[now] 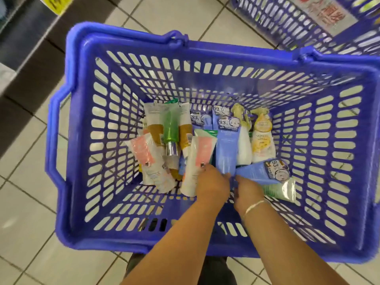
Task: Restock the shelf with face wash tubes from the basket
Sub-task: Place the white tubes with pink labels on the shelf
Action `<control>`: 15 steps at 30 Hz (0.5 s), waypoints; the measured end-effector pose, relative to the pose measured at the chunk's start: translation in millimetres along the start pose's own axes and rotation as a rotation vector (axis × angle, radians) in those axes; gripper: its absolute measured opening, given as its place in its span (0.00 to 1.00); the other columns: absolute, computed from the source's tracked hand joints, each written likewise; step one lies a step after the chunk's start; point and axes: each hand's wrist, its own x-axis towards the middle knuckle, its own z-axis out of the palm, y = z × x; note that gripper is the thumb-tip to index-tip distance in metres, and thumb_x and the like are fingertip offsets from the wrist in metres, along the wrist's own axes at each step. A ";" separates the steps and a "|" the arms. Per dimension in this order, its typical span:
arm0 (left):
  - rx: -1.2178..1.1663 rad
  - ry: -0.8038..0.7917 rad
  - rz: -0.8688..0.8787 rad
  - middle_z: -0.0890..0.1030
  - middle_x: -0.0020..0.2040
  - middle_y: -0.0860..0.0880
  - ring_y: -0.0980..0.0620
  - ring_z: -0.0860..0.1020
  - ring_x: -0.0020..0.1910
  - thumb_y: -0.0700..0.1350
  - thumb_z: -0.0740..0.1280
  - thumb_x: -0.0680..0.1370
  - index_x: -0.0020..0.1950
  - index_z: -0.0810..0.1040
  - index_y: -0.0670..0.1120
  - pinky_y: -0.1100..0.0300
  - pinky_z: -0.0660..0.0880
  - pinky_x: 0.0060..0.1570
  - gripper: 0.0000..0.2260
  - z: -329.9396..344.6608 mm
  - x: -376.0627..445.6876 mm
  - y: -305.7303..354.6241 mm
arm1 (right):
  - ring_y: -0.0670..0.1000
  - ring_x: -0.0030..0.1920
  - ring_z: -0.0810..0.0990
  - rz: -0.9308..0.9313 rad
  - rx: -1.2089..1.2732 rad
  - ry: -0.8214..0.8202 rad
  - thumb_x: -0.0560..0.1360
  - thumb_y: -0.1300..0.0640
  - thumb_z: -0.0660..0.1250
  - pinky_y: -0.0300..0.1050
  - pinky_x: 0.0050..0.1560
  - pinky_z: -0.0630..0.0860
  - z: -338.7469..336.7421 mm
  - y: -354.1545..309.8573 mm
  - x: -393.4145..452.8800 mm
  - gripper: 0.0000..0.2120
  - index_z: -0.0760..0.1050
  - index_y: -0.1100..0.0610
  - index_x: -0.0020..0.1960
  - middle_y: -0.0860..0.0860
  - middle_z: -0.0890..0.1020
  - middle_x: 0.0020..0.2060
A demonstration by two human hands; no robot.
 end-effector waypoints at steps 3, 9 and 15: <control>-0.115 -0.003 0.015 0.77 0.57 0.39 0.40 0.76 0.55 0.55 0.65 0.75 0.55 0.71 0.38 0.53 0.72 0.49 0.21 5.7 5.7 5.3 | 0.56 0.43 0.74 0.012 -0.057 0.020 0.75 0.59 0.65 0.55 0.49 0.74 0.4 -0.2 11.8 0.07 0.70 0.61 0.41 0.58 0.75 0.40; -0.287 -0.042 -0.054 0.78 0.58 0.37 0.39 0.76 0.56 0.56 0.66 0.74 0.60 0.72 0.36 0.55 0.71 0.47 0.26 7.3 26.6 12.8 | 0.60 0.57 0.77 0.052 -0.005 0.004 0.74 0.58 0.65 0.56 0.61 0.72 -0.5 4.2 23.2 0.12 0.73 0.63 0.56 0.60 0.77 0.53; -0.409 -0.113 -0.143 0.78 0.58 0.40 0.43 0.77 0.47 0.51 0.69 0.73 0.61 0.72 0.37 0.57 0.70 0.41 0.23 -6.4 20.1 20.1 | 0.58 0.50 0.77 -0.201 0.017 0.174 0.72 0.63 0.67 0.53 0.52 0.75 -5.9 -3.4 11.7 0.14 0.73 0.62 0.57 0.62 0.78 0.58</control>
